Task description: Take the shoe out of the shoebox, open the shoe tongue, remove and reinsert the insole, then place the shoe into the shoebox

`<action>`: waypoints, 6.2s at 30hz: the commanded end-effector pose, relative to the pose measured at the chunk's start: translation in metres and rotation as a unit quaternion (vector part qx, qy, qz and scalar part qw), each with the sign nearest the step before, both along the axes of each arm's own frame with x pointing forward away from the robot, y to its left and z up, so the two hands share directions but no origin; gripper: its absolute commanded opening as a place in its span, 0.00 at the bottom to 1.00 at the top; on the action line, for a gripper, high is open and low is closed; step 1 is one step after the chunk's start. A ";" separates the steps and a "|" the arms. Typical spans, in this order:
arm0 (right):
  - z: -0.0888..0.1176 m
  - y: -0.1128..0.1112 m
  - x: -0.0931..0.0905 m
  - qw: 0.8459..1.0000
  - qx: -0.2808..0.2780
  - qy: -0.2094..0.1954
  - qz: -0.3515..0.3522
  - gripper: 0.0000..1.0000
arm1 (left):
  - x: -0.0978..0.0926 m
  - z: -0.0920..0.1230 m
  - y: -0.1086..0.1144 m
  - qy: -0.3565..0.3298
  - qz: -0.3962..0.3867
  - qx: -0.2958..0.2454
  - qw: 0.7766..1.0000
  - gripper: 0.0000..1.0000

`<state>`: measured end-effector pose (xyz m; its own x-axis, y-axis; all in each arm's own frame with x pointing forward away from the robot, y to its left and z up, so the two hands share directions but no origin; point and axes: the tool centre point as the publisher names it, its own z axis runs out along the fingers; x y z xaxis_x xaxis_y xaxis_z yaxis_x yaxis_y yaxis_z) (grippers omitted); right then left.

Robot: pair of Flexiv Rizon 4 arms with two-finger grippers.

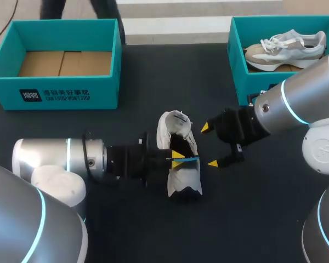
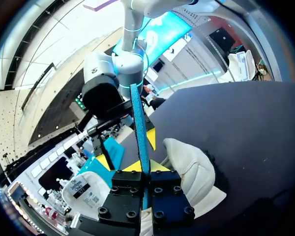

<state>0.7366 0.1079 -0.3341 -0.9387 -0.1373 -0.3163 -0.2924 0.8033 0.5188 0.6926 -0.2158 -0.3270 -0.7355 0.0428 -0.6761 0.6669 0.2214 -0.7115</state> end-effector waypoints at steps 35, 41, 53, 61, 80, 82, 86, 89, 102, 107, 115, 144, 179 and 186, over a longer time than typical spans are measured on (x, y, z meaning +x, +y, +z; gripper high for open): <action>0.000 0.001 0.000 1.000 0.000 -0.001 0.000 1.00 | -0.006 0.005 0.004 -0.030 0.012 -0.028 0.999 0.00; 0.000 0.001 0.000 1.000 0.000 -0.001 0.000 1.00 | 0.000 -0.009 -0.005 -0.028 0.005 -0.023 0.999 0.00; 0.000 0.001 0.000 1.000 0.000 -0.001 0.000 1.00 | 0.023 -0.026 -0.002 -0.013 0.017 -0.009 1.000 0.00; 0.000 0.001 0.000 1.000 0.000 -0.001 0.000 1.00 | 0.004 -0.006 0.002 -0.025 0.008 -0.026 0.999 0.31; 0.000 0.001 0.000 1.000 0.000 -0.001 0.000 1.00 | 0.006 -0.019 -0.002 -0.007 -0.004 -0.013 1.000 0.00; 0.000 0.001 0.000 1.000 0.000 -0.001 0.000 1.00 | 0.008 -0.020 -0.001 -0.001 -0.004 -0.008 1.000 0.00; 0.000 0.001 0.000 1.000 0.000 -0.001 0.000 1.00 | 0.001 -0.009 0.002 0.003 -0.013 -0.013 1.000 0.16; 0.000 0.001 0.000 1.000 0.000 -0.001 0.000 1.00 | -0.005 0.002 0.005 0.001 -0.020 -0.017 1.000 0.60; 0.000 0.001 0.000 1.000 0.000 -0.001 0.000 1.00 | -0.006 0.042 0.017 0.014 -0.062 -0.004 0.998 0.81; 0.000 0.001 0.000 1.000 0.000 -0.001 0.000 1.00 | 0.003 0.049 0.021 0.039 -0.104 0.033 0.993 0.87; 0.000 0.001 0.000 1.000 0.000 -0.001 0.000 1.00 | 0.014 0.063 0.025 0.055 -0.234 0.110 0.964 1.00; 0.076 -0.077 0.011 0.997 -0.052 0.034 -0.055 1.00 | 0.025 0.071 0.033 0.125 -0.314 0.197 0.920 1.00; 0.130 -0.117 0.003 0.993 -0.080 0.050 -0.070 1.00 | 0.058 0.068 0.018 -0.034 -0.457 0.383 0.802 0.00; 0.130 -0.117 0.003 0.993 -0.080 0.050 -0.070 1.00 | 0.051 0.054 0.009 -0.058 -0.424 0.419 0.801 0.00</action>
<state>0.7393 -0.0097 -0.2032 -0.9776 -0.0458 -0.2054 -0.1275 0.9054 0.4050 0.7517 -0.2011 -0.2720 -0.1453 0.9575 -0.2491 0.8656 0.0011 -0.5007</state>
